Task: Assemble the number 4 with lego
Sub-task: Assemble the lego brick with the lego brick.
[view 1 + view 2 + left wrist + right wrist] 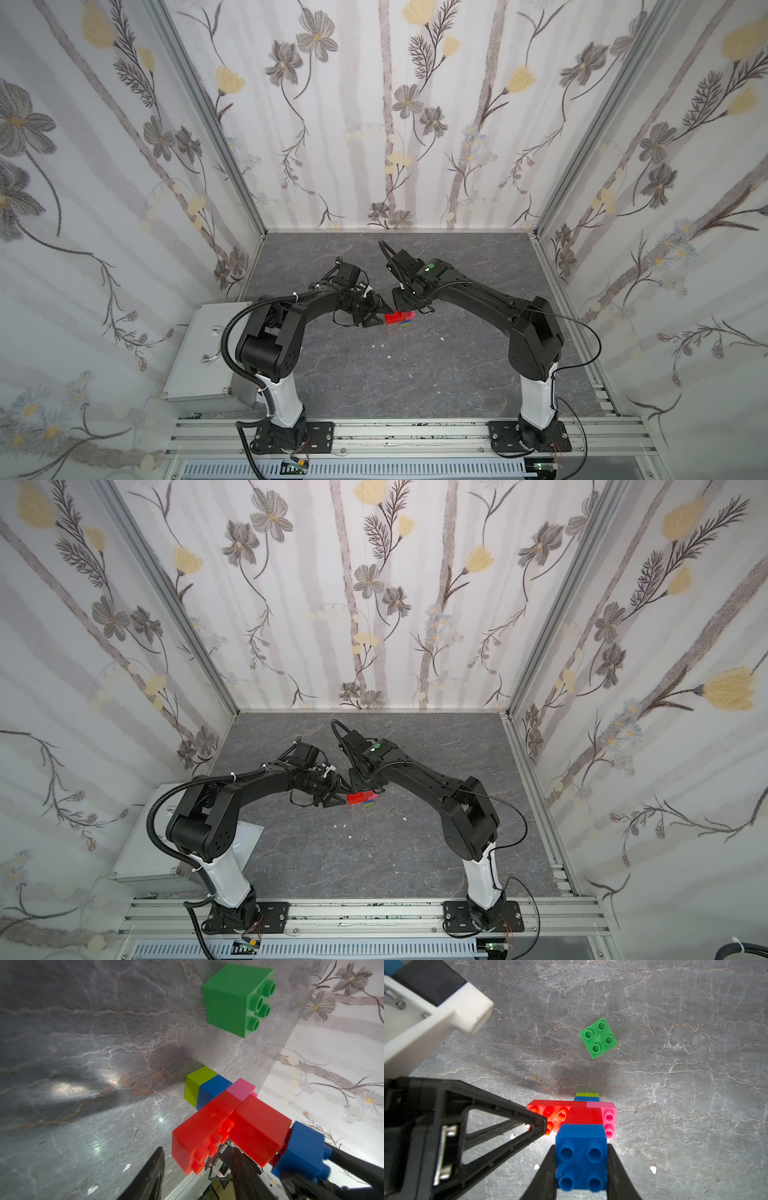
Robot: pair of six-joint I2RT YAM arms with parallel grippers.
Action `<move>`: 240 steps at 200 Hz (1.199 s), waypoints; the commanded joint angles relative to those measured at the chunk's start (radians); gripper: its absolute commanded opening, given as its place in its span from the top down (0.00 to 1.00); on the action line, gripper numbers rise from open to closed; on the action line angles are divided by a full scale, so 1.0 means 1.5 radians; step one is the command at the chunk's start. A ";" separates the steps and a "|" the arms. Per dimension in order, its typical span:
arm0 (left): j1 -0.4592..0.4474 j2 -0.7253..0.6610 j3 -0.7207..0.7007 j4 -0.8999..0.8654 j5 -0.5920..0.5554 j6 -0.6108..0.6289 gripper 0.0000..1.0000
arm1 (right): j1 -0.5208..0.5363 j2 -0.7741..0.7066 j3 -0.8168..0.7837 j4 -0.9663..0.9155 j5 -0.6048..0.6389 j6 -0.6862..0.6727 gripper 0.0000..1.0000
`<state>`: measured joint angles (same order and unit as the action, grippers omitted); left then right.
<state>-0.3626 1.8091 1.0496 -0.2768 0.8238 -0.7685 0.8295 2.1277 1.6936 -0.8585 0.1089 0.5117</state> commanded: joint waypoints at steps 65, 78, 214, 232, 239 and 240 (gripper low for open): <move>0.000 0.010 -0.003 0.027 0.019 -0.023 0.49 | 0.005 -0.023 -0.036 0.045 0.032 -0.004 1.00; 0.000 0.011 -0.004 0.027 0.018 -0.023 0.49 | 0.005 -0.027 -0.032 0.048 0.034 -0.008 1.00; 0.000 0.012 -0.004 0.026 0.021 -0.025 0.49 | 0.006 -0.038 -0.045 0.041 0.003 0.013 1.00; 0.000 0.013 -0.005 0.027 0.021 -0.025 0.49 | 0.007 -0.034 -0.053 0.045 -0.003 0.015 1.00; 0.000 0.012 -0.005 0.026 0.022 -0.025 0.49 | 0.007 -0.034 -0.057 0.048 -0.004 0.016 1.00; 0.000 0.012 -0.005 0.026 0.022 -0.025 0.49 | 0.008 -0.034 -0.058 0.049 -0.005 0.016 1.00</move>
<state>-0.3626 1.8244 1.0431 -0.2428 0.8471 -0.7940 0.8368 2.0762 1.6241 -0.7921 0.1242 0.5159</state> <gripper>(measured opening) 0.509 0.309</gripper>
